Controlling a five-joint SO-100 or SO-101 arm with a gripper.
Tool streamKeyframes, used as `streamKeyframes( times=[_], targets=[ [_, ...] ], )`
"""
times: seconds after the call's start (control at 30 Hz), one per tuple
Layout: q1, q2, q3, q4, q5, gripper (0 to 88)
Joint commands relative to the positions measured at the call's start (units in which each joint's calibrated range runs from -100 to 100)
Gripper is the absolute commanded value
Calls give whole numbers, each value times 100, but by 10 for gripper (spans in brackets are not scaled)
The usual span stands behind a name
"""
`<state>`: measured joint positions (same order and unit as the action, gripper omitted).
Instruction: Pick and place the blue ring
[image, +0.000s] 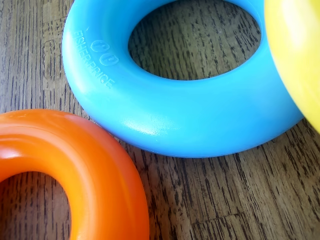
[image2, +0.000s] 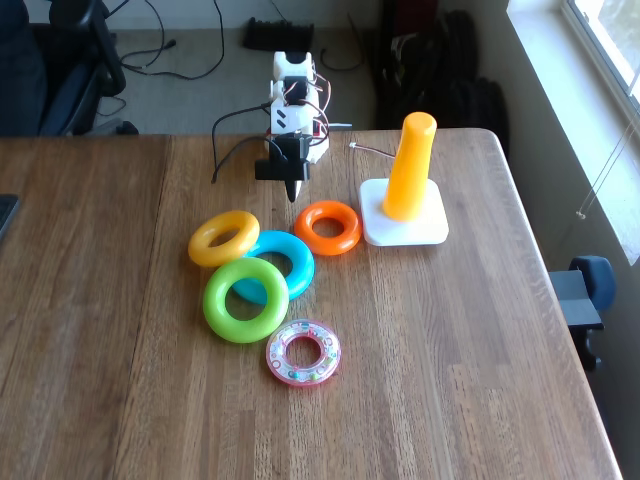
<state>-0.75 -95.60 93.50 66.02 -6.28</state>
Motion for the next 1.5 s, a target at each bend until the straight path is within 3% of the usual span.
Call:
streamKeyframes(
  times=[0.0, 0.9, 1.47],
  targets=[
    [1318, -39, -92, 3, -15, 22],
    [1275, -48, -253, -38, 24, 23],
    [122, -31, -933, -1837, 20, 24]
  ],
)
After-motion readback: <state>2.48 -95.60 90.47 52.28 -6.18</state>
